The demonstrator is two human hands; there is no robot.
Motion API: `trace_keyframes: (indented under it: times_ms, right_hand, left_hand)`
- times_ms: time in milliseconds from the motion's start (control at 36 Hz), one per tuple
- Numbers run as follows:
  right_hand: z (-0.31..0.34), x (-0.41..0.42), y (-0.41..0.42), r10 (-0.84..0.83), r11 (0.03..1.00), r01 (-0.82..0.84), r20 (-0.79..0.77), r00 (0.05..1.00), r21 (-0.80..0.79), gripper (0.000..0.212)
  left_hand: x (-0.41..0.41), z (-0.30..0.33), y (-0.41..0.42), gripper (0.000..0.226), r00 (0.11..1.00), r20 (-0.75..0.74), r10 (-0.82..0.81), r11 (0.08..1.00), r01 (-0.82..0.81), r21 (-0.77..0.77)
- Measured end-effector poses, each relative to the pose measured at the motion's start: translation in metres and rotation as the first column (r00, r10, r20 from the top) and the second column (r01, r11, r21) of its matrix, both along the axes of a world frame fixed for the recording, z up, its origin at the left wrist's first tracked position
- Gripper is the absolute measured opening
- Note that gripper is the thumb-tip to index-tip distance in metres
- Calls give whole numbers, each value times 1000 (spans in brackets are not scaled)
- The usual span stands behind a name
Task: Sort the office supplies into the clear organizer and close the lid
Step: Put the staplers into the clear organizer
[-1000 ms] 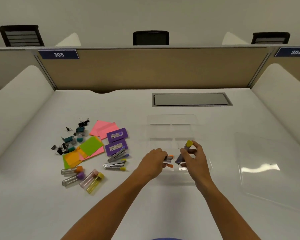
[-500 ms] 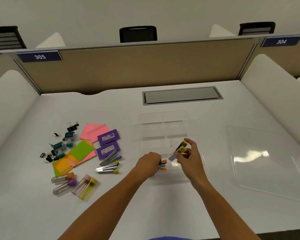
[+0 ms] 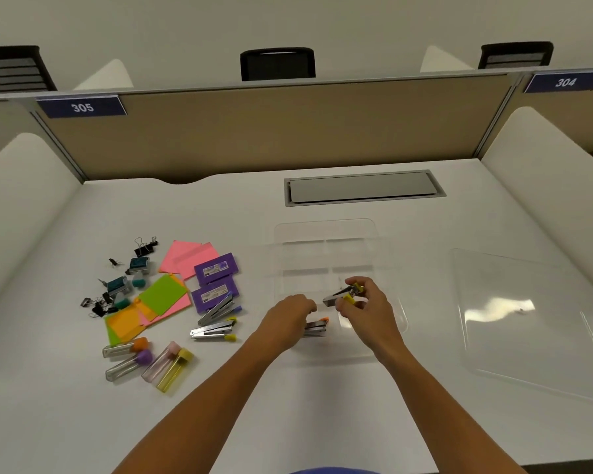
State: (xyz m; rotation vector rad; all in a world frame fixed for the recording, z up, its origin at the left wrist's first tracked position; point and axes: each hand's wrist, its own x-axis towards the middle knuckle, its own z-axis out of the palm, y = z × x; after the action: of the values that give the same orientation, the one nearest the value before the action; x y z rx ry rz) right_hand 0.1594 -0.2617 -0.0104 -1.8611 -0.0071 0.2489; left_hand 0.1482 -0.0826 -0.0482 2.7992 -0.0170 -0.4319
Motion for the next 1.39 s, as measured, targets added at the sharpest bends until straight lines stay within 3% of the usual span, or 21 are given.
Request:
trace_keyframes:
  times_ms: [139, 194, 306, 444, 722, 944, 1056, 1222, 1389]
  right_hand:
    - [5, 2, 6, 57, 997, -56, 13, 998, -50, 36]
    - [5, 3, 9, 75, 995, -74, 18, 997, -66, 35]
    - [2, 5, 16, 127, 987, -125, 14, 992, -100, 36]
    - [-3, 6, 22, 190, 974, -189, -5, 982, -123, 41]
    - [-22, 1, 37, 285, 927, -284, -31, 958, -245, 45]
    - [-32, -4, 48, 426, 783, -391, -42, 904, -484, 51]
    - [-27, -8, 54, 486, 649, -336, 31, 874, -682, 51]
    - [-28, -11, 56, 534, 545, -286, 63, 843, -788, 48]
    - [-24, -13, 60, 517, 545, -271, 63, 854, -793, 43]
  left_hand:
    - [-21, -12, 9, 52, 954, 275, -120, 990, 94, 105]
    - [-29, -14, 10, 61, 939, 339, -62, 995, 34, 89]
    - [-35, -17, 14, 87, 952, 256, 171, 985, -158, -68]
    - [-39, -27, 17, 96, 954, 141, 263, 947, -229, -224]
    - [-54, -28, 22, 100, 951, 142, 274, 938, -231, -260]
    - [-65, -33, 23, 100, 947, 161, 279, 929, -223, -296]
    - [-66, -31, 22, 101, 946, 156, 284, 931, -233, -279]
    - [-69, -27, 23, 103, 942, 159, 294, 931, -245, -269]
    - [-73, -28, 31, 104, 942, 179, 283, 926, -220, -306]
